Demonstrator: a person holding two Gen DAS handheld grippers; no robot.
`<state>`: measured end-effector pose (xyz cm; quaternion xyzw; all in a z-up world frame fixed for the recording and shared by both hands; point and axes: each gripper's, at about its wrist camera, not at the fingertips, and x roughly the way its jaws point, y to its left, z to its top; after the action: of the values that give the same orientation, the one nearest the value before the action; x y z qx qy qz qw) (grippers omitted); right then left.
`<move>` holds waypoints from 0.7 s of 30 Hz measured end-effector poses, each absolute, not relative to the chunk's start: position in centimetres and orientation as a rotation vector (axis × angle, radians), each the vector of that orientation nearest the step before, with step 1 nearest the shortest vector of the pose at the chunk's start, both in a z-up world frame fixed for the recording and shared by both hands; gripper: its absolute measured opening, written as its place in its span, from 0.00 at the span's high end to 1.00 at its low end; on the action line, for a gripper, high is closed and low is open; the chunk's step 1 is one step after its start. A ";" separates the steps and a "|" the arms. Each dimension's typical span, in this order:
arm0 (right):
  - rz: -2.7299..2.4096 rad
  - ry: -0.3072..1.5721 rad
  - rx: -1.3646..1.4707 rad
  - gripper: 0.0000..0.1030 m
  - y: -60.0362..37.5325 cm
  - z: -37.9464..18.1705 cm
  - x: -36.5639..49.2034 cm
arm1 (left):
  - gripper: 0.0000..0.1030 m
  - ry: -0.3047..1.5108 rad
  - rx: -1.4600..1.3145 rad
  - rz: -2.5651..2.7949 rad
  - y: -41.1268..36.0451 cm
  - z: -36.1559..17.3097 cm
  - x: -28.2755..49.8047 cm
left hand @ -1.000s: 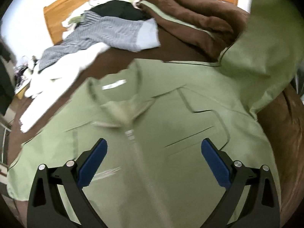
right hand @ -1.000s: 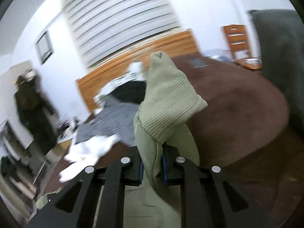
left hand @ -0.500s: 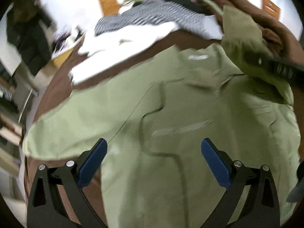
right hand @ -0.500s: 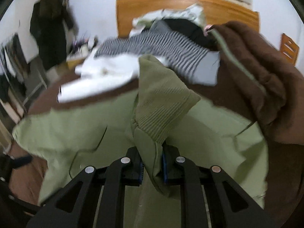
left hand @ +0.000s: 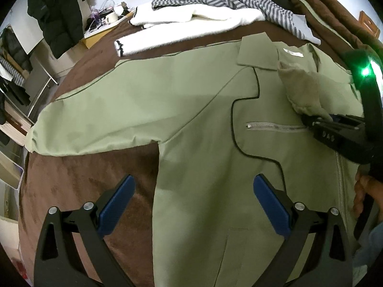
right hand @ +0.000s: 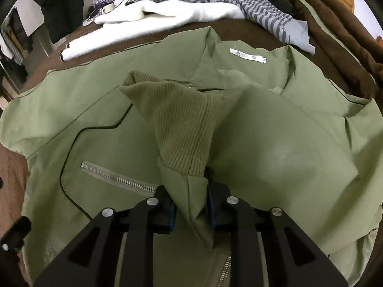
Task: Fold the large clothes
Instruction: 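Carry the held sleeve across the jacket front with the right tool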
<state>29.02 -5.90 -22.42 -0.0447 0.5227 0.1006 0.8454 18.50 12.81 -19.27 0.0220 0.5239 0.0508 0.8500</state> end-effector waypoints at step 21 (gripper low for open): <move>0.160 1.000 0.021 0.34 -21.0 -13.8 24.8 | 0.06 1.012 0.016 -0.026 7.6 -14.7 20.7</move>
<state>24.80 -21.00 -13.78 0.0102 0.4787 0.0769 0.8745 20.74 7.60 -14.67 0.0075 0.4847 -0.0122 0.8746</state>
